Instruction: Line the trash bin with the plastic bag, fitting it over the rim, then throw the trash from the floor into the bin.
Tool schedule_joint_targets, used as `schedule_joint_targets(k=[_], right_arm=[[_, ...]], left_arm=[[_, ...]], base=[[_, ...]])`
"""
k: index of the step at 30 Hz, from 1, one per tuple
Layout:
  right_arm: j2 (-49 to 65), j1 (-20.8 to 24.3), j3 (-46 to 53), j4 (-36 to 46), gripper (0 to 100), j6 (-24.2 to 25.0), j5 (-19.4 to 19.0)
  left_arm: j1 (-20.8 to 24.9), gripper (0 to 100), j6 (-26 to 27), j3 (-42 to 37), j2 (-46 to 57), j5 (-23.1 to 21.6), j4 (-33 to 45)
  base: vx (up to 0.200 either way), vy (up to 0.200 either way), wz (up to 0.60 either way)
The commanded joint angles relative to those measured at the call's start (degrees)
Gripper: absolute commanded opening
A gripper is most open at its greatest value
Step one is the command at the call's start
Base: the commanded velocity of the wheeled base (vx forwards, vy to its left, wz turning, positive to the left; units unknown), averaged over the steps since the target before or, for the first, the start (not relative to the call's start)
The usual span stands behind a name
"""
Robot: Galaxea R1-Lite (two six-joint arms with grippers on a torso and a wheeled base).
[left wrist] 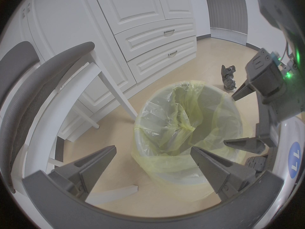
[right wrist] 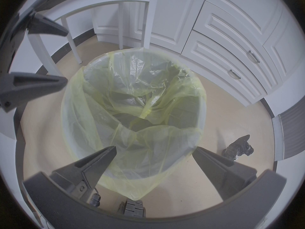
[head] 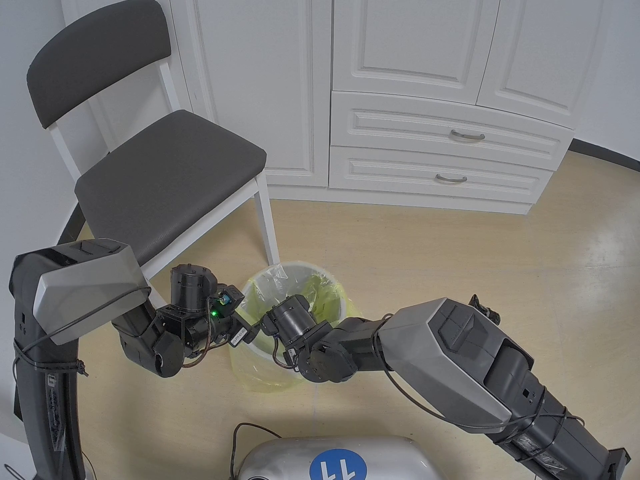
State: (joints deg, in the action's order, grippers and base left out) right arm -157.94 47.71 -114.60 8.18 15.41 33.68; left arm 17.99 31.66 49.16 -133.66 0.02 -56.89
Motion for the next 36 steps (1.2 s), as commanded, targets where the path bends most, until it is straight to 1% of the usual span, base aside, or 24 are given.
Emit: schedule_joint_targets(k=[1,5,8,16,21,23,26,28,29,31,33,35,36], right_arm=[[1.1,-0.5,0.0,0.0,100,0.3,0.0],[3.8,-0.5,2.0,-0.1,100,0.4,-0.2],[6.7,-0.5,5.3,-0.2,100,0.7,-0.2],[8.7,1.6,10.9,-0.4,100,0.8,-0.2],[8.8,1.9,9.4,-0.9,100,0.7,-0.2],[8.0,1.6,5.0,-0.9,100,0.8,-0.3],[4.9,0.7,0.0,-0.9,100,-0.1,-0.6],[4.7,0.7,0.0,-0.8,100,-0.2,-0.6],[1.6,-0.3,0.0,-1.2,100,-2.8,-0.6],[-0.1,-1.0,0.0,-3.4,100,-6.1,-0.4],[-2.3,-1.9,0.0,-8.0,100,-8.9,0.0],[-2.7,-2.1,0.0,-9.1,100,-9.4,0.0],[-4.8,-3.3,0.0,-16.1,100,-12.9,-0.1]], left_arm=[[0.2,100,-0.6,1.2,-2.3,0.9,-0.2],[0.3,100,-1.0,1.3,-2.3,1.0,-0.2],[0.3,100,-1.0,1.3,-2.4,1.0,-0.2],[0.5,100,-1.0,1.4,-2.5,1.0,-0.2],[0.7,100,-1.3,2.4,-3.5,1.3,-0.2],[0.7,100,-2.3,2.3,-3.2,1.6,-0.2],[0.6,100,-2.3,2.1,-2.9,1.6,-0.2],[0.6,100,-2.3,2.1,-2.9,1.6,-0.2],[0.5,100,-2.3,2.1,-2.9,1.7,-0.2],[0.5,100,-2.3,2.2,-2.9,1.7,-0.2],[0.5,100,-2.3,2.2,-2.9,1.7,-0.2],[0.4,100,-2.4,2.1,-2.8,1.7,-0.2],[0.4,100,-2.4,1.9,-1.9,1.6,-0.2]], base=[[0.000,0.000,0.00],[0.000,0.000,0.00],[0.000,0.000,0.00],[0.000,0.000,0.00],[0.000,0.000,0.00],[0.000,0.000,0.00],[0.000,0.000,0.00],[0.000,0.000,0.00],[0.000,0.000,0.00],[0.000,0.000,0.00],[0.000,0.000,0.00],[0.000,0.000,0.00],[0.000,0.000,0.00]])
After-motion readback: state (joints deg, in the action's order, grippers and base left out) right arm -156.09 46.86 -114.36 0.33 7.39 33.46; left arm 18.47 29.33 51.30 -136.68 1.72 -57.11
